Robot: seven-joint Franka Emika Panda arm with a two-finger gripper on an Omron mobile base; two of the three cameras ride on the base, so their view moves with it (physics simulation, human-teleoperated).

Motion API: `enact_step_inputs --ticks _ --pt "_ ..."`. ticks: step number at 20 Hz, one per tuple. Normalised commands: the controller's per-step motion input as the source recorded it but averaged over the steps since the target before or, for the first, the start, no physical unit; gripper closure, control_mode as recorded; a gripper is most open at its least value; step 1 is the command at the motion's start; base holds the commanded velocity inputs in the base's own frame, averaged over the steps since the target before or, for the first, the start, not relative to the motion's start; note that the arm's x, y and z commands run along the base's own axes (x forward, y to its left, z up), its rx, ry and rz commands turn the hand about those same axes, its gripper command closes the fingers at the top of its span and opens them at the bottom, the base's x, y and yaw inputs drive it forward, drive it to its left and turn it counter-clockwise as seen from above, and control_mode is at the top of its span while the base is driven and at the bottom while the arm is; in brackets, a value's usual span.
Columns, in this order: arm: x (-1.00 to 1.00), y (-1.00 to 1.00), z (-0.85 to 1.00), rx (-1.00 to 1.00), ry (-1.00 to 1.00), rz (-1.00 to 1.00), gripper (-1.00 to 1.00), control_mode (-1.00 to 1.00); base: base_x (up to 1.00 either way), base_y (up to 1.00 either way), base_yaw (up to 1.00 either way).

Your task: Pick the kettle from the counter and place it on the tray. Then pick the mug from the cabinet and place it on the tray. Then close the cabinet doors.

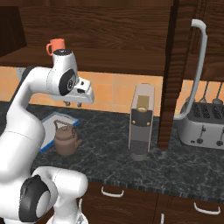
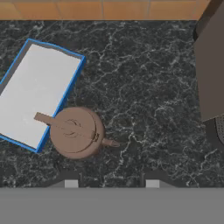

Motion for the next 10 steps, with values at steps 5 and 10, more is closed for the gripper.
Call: enact_step_inputs --ticks 5,10 --pt "-0.24 0.04 -0.06 0.00 0.01 0.00 -1.00 -1.00 0.00 0.00 0.00" --pt "-0.36 0.23 -0.41 0.00 0.10 0.00 -1.00 -1.00 0.00 0.00 0.00"
